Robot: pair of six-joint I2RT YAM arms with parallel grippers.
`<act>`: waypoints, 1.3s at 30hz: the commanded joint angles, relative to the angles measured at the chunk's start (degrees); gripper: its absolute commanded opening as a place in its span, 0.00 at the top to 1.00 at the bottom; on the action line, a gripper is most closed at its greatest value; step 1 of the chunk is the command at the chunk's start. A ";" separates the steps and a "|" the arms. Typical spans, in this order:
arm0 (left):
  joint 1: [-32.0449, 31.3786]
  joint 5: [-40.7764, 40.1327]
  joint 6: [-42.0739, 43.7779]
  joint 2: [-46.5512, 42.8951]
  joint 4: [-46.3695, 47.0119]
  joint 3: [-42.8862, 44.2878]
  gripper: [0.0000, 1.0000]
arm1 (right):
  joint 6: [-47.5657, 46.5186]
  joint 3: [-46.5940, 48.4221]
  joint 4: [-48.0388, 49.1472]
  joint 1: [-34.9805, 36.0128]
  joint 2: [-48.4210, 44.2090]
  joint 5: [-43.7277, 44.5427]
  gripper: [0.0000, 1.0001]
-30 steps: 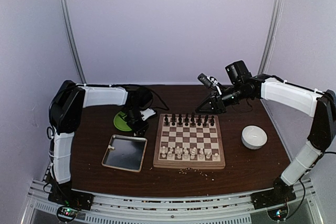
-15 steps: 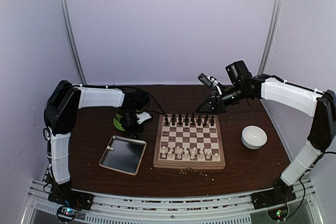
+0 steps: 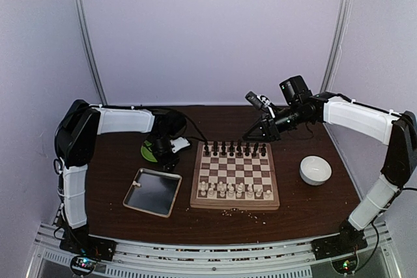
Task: Set up the chess pieces on the board
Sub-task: Pick up the pawn from the center of the board.
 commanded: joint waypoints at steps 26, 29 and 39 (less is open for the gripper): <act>-0.12 4.57 11.60 -0.75 1.47 0.22 0.56 | -1.09 0.64 -2.40 -1.11 0.54 -1.93 0.81; -0.12 4.51 10.69 -1.61 0.89 -2.29 0.58 | -1.27 0.56 -2.57 -1.45 0.45 -2.19 0.81; -0.13 3.23 8.52 -3.60 0.70 -6.65 0.66 | -2.63 1.52 -4.64 -1.79 1.20 -2.90 0.81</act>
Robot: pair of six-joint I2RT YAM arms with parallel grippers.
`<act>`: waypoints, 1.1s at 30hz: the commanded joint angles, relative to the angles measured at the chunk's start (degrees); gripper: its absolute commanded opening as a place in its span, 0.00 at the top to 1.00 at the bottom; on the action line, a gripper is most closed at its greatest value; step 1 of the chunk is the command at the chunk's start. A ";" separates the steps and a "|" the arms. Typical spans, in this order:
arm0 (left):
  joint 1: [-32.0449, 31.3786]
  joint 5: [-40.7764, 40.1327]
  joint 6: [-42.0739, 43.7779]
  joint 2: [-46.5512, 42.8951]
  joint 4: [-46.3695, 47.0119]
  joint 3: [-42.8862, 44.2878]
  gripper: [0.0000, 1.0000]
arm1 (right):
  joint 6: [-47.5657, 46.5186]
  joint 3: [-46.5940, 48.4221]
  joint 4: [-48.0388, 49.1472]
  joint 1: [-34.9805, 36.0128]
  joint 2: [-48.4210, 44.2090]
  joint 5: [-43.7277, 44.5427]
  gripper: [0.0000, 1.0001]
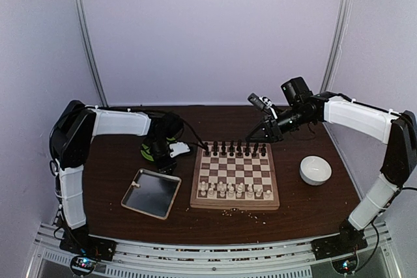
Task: Set up the chess pieces on the board
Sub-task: Pick up the pawn from the center of the board.
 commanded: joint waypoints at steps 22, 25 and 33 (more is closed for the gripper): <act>-0.18 -0.36 -9.77 4.61 -2.54 0.83 0.78 | -1.27 1.31 -1.55 -0.75 0.83 -1.56 0.81; -0.12 -0.37 -9.73 4.23 -3.27 0.67 0.85 | -1.18 1.31 -1.51 -0.76 0.81 -1.54 0.81; 0.02 0.35 -11.25 3.30 -2.35 1.98 0.83 | -0.73 1.31 -1.16 -0.71 0.78 -1.60 0.81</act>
